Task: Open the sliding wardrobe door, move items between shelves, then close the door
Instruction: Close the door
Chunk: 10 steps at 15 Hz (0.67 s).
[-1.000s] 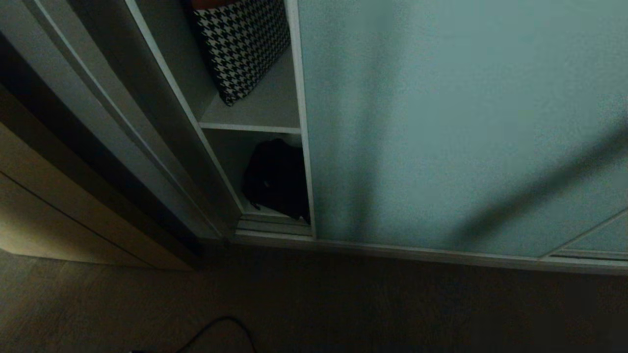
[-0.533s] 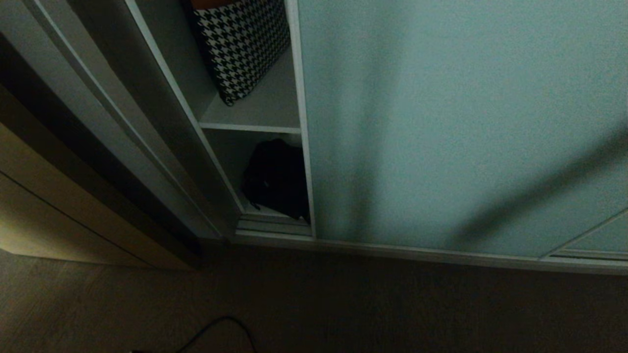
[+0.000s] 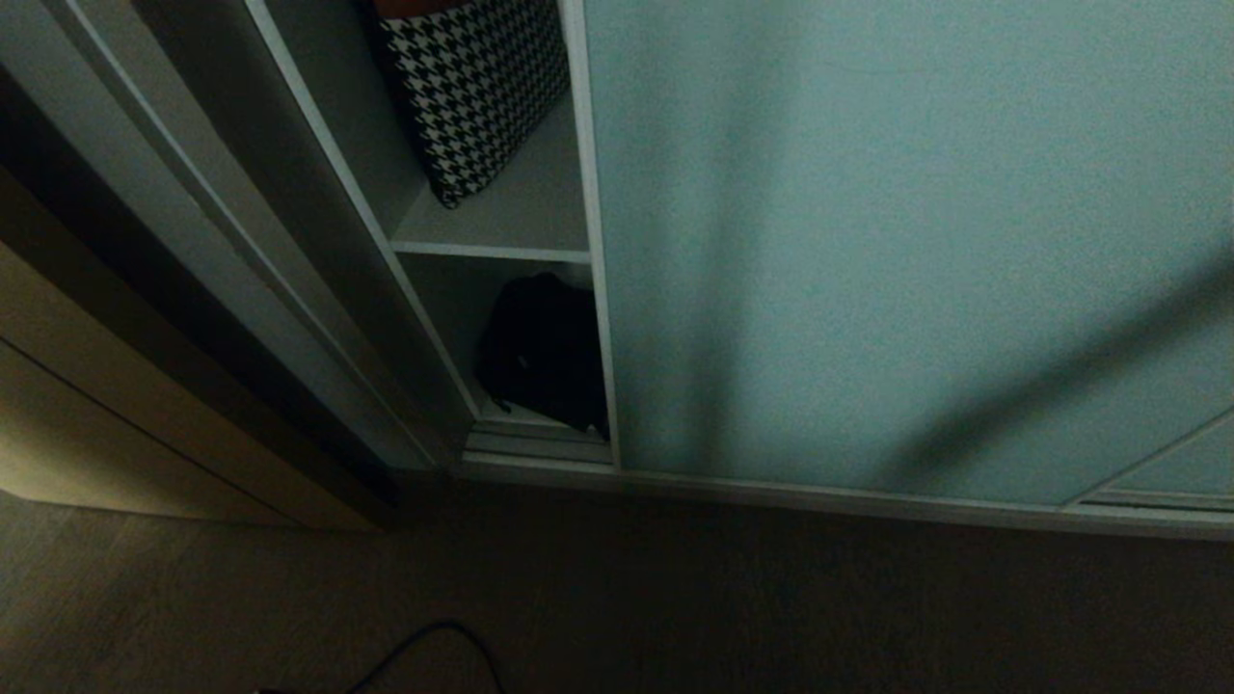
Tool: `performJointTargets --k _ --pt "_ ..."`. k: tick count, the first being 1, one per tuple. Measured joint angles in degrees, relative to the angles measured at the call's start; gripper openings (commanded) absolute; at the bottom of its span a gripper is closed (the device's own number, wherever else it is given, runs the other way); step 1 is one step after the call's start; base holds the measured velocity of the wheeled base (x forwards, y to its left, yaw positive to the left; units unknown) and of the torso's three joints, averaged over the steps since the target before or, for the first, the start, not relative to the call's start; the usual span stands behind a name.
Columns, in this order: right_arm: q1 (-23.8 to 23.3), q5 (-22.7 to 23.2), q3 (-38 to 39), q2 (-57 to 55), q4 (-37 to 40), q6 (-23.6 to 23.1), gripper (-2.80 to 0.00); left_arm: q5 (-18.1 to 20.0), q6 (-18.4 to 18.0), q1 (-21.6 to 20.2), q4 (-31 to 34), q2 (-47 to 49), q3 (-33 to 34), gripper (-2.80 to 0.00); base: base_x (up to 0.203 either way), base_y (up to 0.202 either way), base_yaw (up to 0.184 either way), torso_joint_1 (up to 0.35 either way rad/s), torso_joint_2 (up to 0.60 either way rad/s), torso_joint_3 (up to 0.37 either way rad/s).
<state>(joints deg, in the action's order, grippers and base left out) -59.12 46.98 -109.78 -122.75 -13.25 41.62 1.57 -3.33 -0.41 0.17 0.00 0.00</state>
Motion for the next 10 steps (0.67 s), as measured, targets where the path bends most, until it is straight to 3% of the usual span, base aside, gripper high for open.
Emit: performJointTargets --k 10 --pt "2.0 0.1 4.7 1.7 -1.0 -0.1 -2.8 0.0 0.0 0.0 0.0 0.0 0.0 -2.8 0.0 0.0 0.0 0.0 0.0 0.0"
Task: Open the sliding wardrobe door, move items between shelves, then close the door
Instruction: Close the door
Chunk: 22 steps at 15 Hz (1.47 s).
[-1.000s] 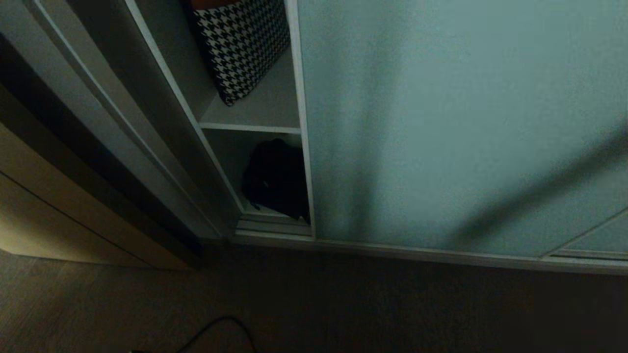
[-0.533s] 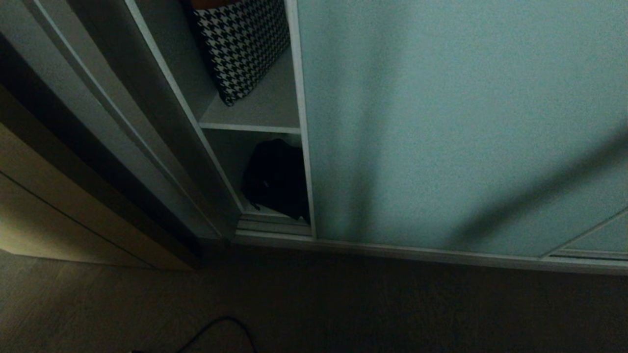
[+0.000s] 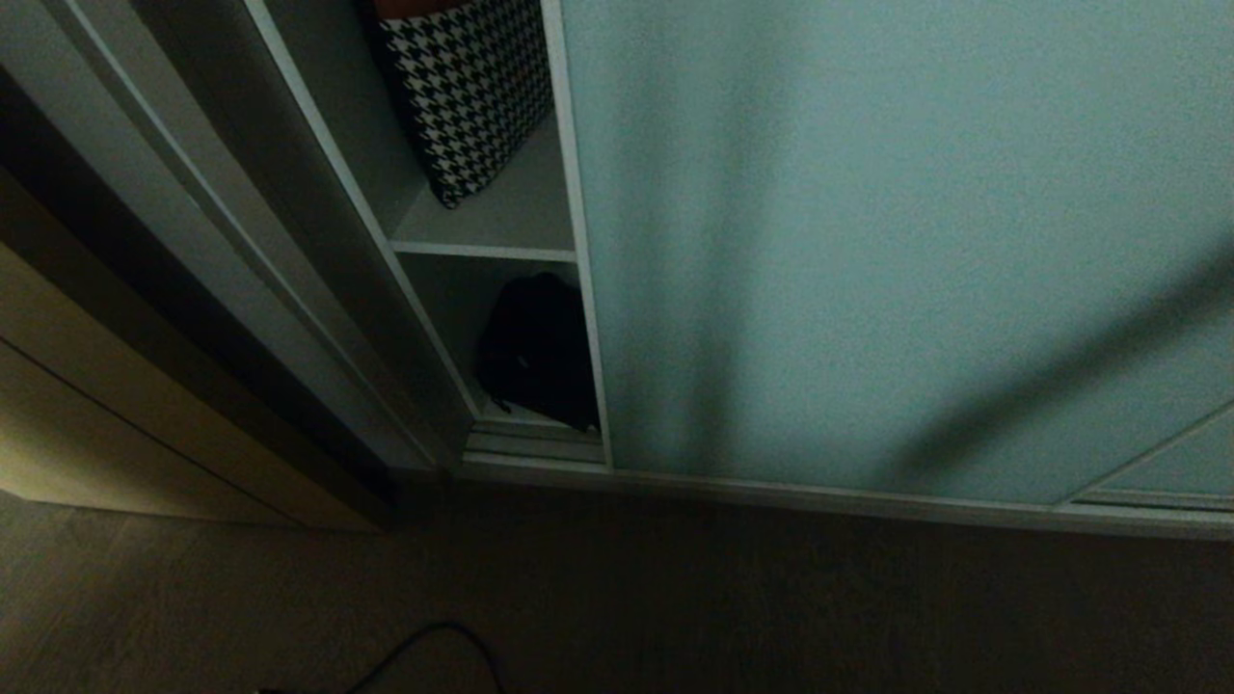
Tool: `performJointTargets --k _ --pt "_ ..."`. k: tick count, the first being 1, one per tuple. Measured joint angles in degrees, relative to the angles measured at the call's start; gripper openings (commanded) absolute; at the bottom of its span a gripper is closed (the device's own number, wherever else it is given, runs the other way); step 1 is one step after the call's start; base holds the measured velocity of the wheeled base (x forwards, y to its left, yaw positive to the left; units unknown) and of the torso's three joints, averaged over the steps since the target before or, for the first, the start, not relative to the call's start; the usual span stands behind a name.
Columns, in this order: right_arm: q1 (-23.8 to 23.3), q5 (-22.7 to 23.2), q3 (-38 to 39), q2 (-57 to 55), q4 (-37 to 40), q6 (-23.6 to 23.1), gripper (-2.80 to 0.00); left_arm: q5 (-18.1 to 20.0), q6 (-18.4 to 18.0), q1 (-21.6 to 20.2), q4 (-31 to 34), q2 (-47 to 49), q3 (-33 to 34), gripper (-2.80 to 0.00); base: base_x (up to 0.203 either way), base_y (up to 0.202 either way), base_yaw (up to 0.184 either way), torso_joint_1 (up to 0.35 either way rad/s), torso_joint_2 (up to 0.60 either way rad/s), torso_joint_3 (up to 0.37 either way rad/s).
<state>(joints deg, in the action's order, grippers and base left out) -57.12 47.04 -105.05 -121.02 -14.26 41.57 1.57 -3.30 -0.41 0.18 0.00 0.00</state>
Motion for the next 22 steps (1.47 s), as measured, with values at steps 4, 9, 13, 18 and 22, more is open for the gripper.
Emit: performJointTargets --k 4,9,13,18,22 --pt "1.7 0.0 8.1 3.7 -5.6 -0.1 -2.8 0.0 0.0 0.0 0.0 0.0 0.0 -2.8 0.0 0.0 0.0 0.0 0.0 0.0" --pt "4.2 0.3 17.2 9.5 -11.8 0.0 -2.8 0.0 0.0 0.0 0.0 0.0 0.0 -2.8 0.0 0.0 0.0 0.0 0.0 0.0" --pt "5.1 0.6 20.9 14.1 -12.3 -0.1 -2.8 0.0 0.0 0.0 0.0 0.0 0.0 -2.8 0.0 0.0 0.0 0.0 0.0 0.0" --pt "2.9 0.1 22.6 18.1 -14.0 -0.4 -2.8 0.0 0.0 0.0 0.0 0.0 0.0 -2.8 0.0 0.0 0.0 0.0 0.0 0.0" --pt "-7.7 0.1 21.7 22.0 -24.3 -0.2 -2.8 0.0 0.0 0.0 0.0 0.0 0.0 -2.8 0.0 0.0 0.0 0.0 0.0 0.0"
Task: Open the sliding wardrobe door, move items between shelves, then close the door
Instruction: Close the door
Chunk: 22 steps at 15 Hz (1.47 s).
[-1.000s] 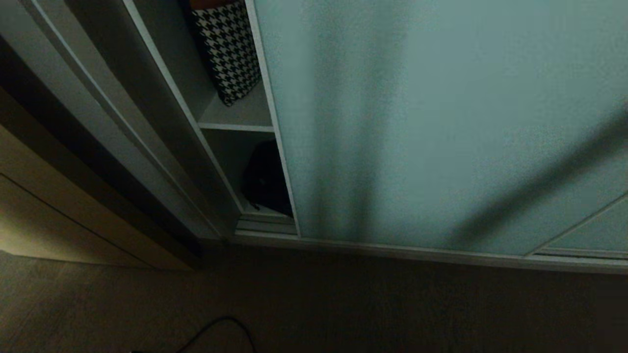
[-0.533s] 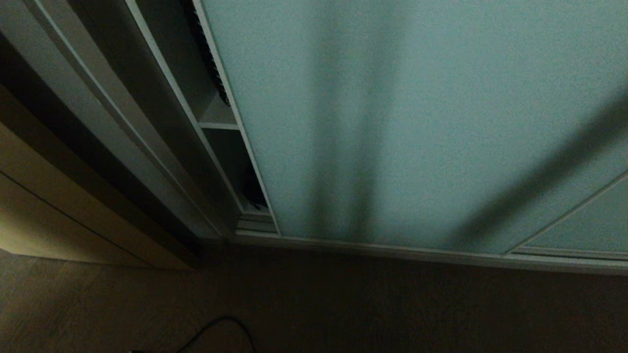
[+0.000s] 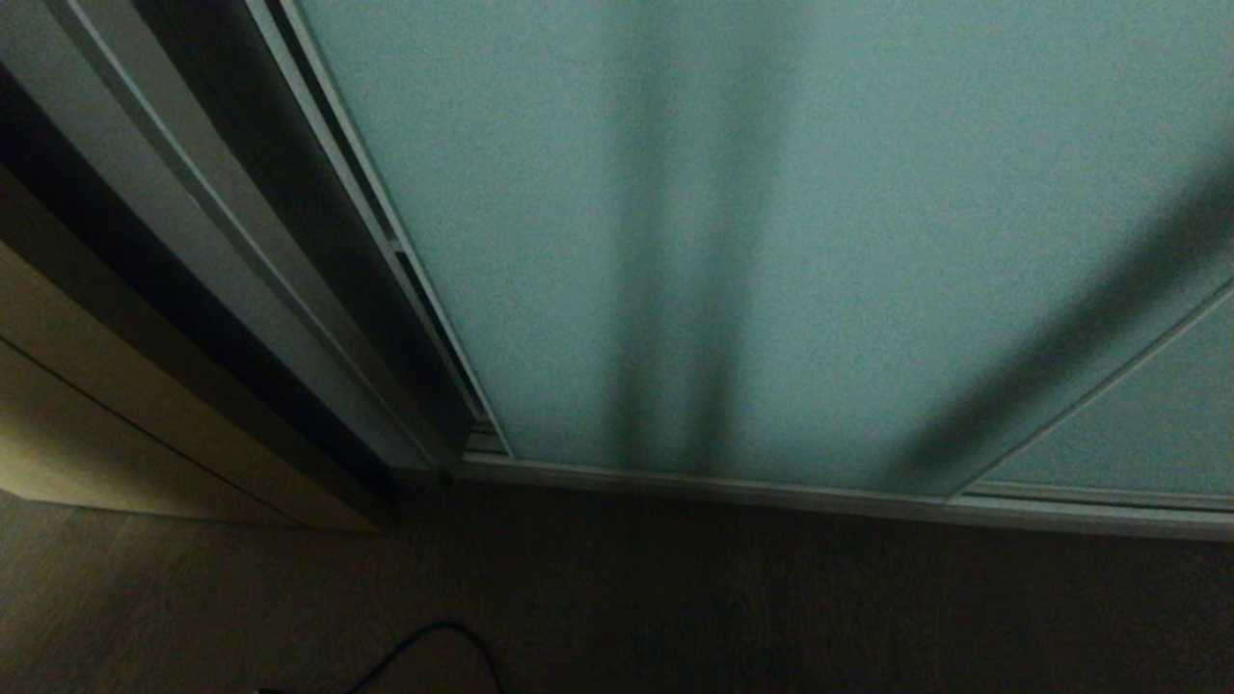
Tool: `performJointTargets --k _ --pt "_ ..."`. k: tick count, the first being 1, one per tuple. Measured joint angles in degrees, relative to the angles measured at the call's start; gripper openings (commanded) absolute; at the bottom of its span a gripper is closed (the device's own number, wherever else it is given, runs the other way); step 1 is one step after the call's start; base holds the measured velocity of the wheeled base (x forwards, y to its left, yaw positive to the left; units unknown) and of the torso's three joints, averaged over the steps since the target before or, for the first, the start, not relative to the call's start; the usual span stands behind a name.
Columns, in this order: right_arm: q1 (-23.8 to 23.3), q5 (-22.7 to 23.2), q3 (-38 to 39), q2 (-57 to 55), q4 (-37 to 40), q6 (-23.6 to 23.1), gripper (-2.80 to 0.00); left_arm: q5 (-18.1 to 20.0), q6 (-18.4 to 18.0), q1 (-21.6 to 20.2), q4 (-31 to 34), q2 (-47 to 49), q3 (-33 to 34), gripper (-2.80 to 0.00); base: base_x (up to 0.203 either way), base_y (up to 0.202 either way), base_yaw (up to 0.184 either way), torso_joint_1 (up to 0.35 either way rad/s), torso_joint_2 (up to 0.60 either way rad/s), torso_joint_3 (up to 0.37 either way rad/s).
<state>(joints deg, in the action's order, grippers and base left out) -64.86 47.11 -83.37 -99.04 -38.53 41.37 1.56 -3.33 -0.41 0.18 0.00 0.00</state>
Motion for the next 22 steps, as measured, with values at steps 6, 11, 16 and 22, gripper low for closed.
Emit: performJointTargets --k 6,11,16,22 --pt "-8.2 -0.4 4.3 11.5 -5.5 -0.1 -2.8 0.0 0.0 0.0 0.0 0.0 0.0 -2.8 0.0 0.0 0.0 0.0 0.0 0.0" --pt "-8.9 -4.2 7.9 23.7 -4.6 -0.2 -2.8 0.0 0.0 0.0 0.0 0.0 0.0 -2.8 0.0 0.0 0.0 0.0 0.0 0.0" --pt "-3.8 -7.5 6.7 32.7 -1.2 -0.9 -2.8 0.0 0.0 0.0 0.0 0.0 0.0 -2.8 0.0 0.0 0.0 0.0 0.0 0.0" --pt "20.3 -10.2 5.2 40.2 9.1 -10.6 -2.8 0.0 0.0 0.0 0.0 0.0 0.0 -2.8 0.0 0.0 0.0 0.0 0.0 0.0"
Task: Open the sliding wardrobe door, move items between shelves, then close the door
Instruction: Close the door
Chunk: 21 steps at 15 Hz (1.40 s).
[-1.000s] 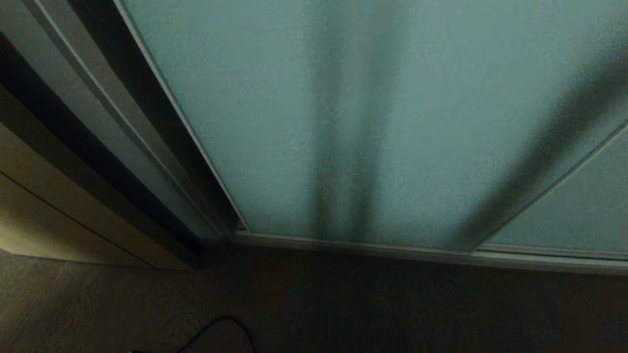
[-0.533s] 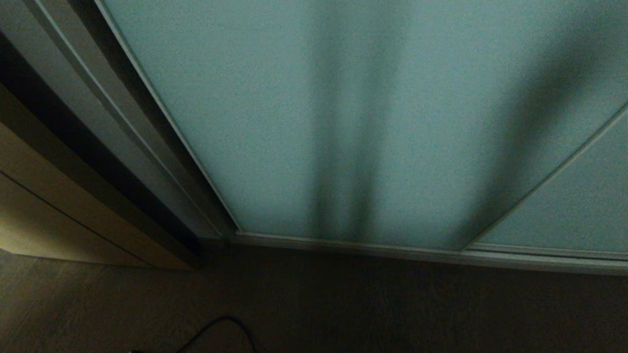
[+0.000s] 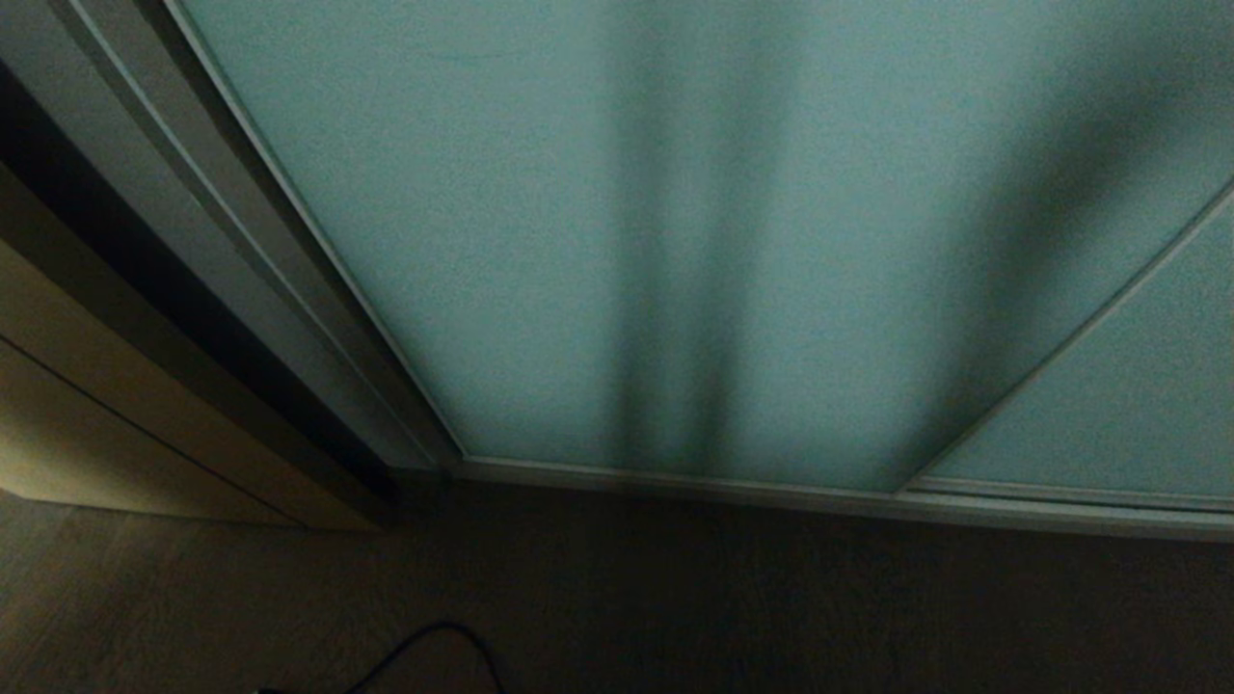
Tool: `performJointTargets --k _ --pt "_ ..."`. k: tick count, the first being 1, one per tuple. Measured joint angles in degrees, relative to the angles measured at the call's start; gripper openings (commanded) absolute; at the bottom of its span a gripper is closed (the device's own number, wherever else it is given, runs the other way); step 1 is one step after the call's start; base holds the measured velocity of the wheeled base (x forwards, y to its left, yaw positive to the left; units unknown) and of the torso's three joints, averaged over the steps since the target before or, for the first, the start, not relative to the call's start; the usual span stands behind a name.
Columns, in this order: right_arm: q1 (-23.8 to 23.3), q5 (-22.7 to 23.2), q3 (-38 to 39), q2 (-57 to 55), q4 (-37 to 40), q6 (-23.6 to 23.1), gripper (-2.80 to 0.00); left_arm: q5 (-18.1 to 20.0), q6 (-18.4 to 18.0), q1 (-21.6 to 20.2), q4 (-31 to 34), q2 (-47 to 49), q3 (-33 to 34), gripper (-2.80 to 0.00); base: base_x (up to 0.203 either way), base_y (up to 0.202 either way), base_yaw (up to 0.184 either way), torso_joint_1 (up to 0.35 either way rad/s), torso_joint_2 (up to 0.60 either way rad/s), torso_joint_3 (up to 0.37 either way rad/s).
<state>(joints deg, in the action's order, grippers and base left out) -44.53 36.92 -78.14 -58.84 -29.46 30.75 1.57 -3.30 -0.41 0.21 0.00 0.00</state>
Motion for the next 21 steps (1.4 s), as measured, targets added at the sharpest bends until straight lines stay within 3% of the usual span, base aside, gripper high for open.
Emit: performJointTargets --k 3,7,11,17,19,21 --pt "13.7 -3.2 -0.1 4.1 10.2 -8.7 -2.8 0.0 0.0 0.0 0.0 0.0 0.0 -2.8 0.0 0.0 0.0 0.0 0.0 0.0" --pt "27.9 -14.7 2.9 11.6 23.9 -24.2 -2.8 0.0 0.0 0.0 0.0 0.0 0.0 -2.8 0.0 0.0 0.0 0.0 0.0 0.0" --pt "35.2 -25.9 22.1 22.0 26.8 -34.0 -2.8 0.0 0.0 0.0 0.0 0.0 0.0 -2.8 0.0 0.0 0.0 0.0 0.0 0.0" --pt "42.6 -37.5 64.5 38.9 22.9 -39.4 -2.8 0.0 0.0 0.0 0.0 0.0 0.0 -2.8 0.0 0.0 0.0 0.0 0.0 0.0" --pt "44.0 -38.9 73.9 44.0 20.2 -39.4 -2.8 0.0 0.0 0.0 0.0 0.0 0.0 -2.8 0.0 0.0 0.0 0.0 0.0 0.0" --pt "44.5 -39.1 77.1 49.6 21.2 -38.6 -2.8 0.0 0.0 0.0 0.0 0.0 0.0 -2.8 0.0 0.0 0.0 0.0 0.0 0.0"
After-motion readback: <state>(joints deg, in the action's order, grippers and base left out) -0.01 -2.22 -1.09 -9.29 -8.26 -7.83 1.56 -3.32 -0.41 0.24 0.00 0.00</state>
